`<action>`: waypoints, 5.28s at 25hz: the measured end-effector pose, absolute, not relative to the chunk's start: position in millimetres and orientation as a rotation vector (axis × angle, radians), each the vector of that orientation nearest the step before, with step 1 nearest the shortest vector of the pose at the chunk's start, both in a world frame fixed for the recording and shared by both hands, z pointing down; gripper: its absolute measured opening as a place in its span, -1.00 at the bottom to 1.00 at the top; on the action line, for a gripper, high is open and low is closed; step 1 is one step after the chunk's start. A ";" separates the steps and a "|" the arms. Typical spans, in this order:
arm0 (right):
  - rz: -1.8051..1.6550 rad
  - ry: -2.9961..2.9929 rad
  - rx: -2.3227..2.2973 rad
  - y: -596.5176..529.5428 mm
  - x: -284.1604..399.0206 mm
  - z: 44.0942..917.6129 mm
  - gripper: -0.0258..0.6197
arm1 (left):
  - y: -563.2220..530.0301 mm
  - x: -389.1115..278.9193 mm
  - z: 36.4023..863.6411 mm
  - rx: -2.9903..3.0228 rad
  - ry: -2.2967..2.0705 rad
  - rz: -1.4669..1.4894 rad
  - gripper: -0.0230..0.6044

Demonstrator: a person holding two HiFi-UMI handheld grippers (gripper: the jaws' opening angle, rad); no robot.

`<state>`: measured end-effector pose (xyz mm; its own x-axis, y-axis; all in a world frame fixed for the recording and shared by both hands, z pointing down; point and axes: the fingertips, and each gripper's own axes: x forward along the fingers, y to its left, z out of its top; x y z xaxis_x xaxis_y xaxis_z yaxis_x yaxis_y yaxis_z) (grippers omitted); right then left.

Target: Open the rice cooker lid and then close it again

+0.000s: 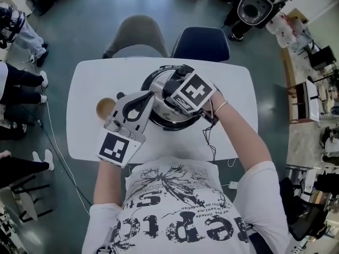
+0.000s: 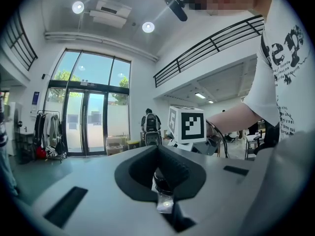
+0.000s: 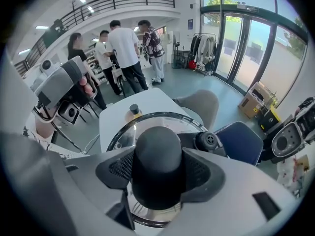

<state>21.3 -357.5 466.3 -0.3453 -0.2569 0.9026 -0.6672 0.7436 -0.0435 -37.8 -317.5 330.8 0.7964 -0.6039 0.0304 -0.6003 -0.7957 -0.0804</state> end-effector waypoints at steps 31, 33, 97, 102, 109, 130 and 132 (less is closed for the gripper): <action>0.449 -2.061 0.798 -274.6 113.6 411.4 0.00 | -214.7 43.9 305.0 -2.811 1.051 -0.059 -0.89; 0.454 -2.049 0.793 -251.4 134.7 417.5 0.00 | -192.6 61.9 309.8 -2.813 1.047 -0.063 -0.89; 0.335 -2.022 0.678 -307.8 26.2 436.6 0.00 | -242.7 -55.1 330.9 -2.739 1.243 -0.190 -0.89; 0.366 -2.005 0.710 -340.3 8.4 443.2 0.00 | -273.6 -76.1 333.9 -2.767 1.224 -0.218 -0.89; 0.387 -1.974 0.731 -363.1 0.7 457.3 0.00 | -301.3 -87.6 338.2 -2.791 1.198 -0.196 -0.89; 0.358 -2.024 0.824 -363.6 -0.9 468.2 0.11 | -296.1 -77.2 338.2 -2.819 1.154 -0.199 -0.88; 0.338 -2.040 0.838 -364.9 0.9 466.9 0.31 | -294.2 -76.7 338.7 -2.820 1.161 -0.200 -0.88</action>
<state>0.9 -364.9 466.9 -0.3858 -0.4343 0.8140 -0.6739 0.7353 0.0729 -76.7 -294.2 338.7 0.7031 -0.7056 0.0883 -0.6944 -0.7080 -0.1286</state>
